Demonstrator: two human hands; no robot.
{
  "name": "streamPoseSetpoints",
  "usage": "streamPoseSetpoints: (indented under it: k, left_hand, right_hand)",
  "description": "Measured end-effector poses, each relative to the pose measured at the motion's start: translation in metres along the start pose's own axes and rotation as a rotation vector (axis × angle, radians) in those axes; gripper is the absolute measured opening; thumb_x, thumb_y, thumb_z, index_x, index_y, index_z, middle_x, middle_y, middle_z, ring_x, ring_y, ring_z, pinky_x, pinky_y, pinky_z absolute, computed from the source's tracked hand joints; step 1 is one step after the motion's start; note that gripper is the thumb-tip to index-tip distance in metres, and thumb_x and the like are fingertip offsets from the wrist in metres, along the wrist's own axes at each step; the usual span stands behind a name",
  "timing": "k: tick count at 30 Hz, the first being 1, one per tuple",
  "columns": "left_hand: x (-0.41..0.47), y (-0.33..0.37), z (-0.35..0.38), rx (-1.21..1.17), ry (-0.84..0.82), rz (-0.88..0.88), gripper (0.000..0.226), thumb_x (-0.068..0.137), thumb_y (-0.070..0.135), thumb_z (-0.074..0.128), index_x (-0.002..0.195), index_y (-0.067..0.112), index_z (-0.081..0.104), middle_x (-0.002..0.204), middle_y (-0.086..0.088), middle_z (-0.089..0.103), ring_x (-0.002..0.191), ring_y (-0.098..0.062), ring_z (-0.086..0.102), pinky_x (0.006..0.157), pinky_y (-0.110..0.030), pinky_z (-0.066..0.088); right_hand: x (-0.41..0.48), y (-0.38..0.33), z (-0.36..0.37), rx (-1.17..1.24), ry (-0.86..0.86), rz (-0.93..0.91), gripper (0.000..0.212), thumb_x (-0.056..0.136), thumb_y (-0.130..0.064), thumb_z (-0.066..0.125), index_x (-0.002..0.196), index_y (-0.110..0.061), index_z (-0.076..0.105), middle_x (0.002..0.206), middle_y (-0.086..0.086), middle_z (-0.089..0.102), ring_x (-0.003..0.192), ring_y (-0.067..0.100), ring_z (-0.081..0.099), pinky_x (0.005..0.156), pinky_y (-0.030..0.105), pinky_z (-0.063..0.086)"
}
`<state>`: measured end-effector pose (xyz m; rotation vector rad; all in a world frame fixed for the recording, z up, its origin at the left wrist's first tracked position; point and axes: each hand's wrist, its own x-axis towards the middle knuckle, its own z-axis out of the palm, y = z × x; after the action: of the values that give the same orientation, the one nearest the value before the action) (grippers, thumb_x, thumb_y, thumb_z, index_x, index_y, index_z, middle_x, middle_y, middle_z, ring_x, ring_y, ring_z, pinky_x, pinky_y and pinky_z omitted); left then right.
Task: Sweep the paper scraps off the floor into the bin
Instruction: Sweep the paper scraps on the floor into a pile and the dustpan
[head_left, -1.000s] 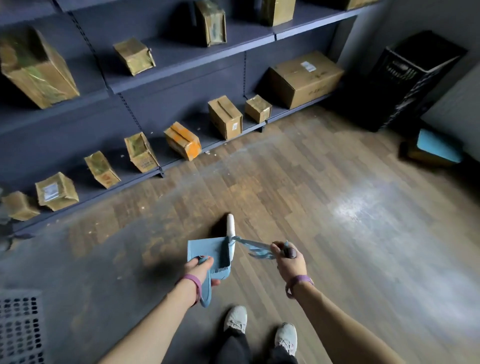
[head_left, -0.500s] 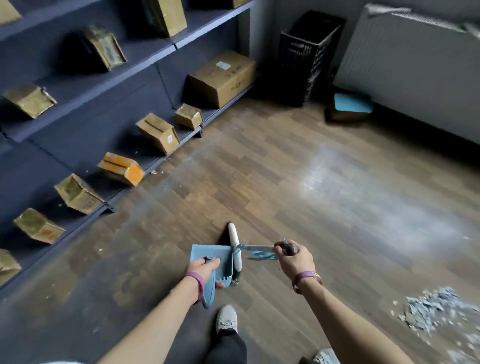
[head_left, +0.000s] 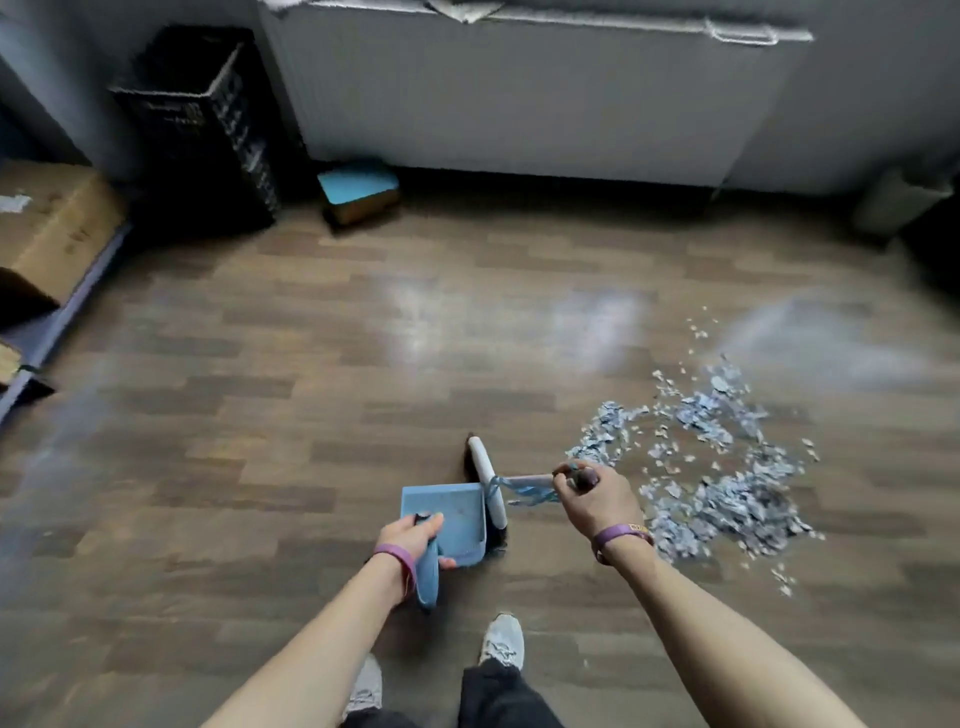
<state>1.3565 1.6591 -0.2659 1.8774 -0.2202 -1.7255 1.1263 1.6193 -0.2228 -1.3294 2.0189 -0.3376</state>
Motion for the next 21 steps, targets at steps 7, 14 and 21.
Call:
streamPoseSetpoints:
  k: [7,14,21]
  left_hand:
    - [-0.006,0.020,0.131,0.211,-0.132,0.008,0.009,0.094,0.017,0.057,0.086,0.019,0.055,0.083,0.000,0.057,0.032,-0.016,0.058,0.032,-0.018,0.042]
    - [0.008,0.052,0.170,0.351,-0.165,0.042,0.019,0.094,0.023,0.056,0.112,0.017,0.054,0.107,-0.007,0.058,0.033,-0.013,0.058,0.036,-0.015,0.042]
    - [0.029,0.083,0.216,0.396,-0.170,0.058,0.012,0.094,0.015,0.055,0.106,0.012,0.055,0.085,-0.009,0.061,0.027,-0.014,0.053,0.032,-0.018,0.043]
  right_hand:
    - [0.043,0.101,-0.103,0.014,0.156,0.195,0.011,0.083,-0.037,0.061,0.090,-0.035,0.069,0.089,-0.006,0.071,0.082,0.018,0.063,0.063,0.021,0.042]
    - [0.076,0.132,-0.142,0.037,0.188,0.258,0.017,0.077,-0.029,0.065,0.072,-0.045,0.060,0.094,-0.004,0.072,0.091,0.021,0.066,0.077,0.031,0.055]
    - [0.098,0.127,-0.152,0.226,0.271,0.225,0.019,0.078,-0.015,0.067,0.070,-0.032,0.066,0.075,-0.005,0.068,0.079,0.020,0.066,0.075,0.034,0.056]
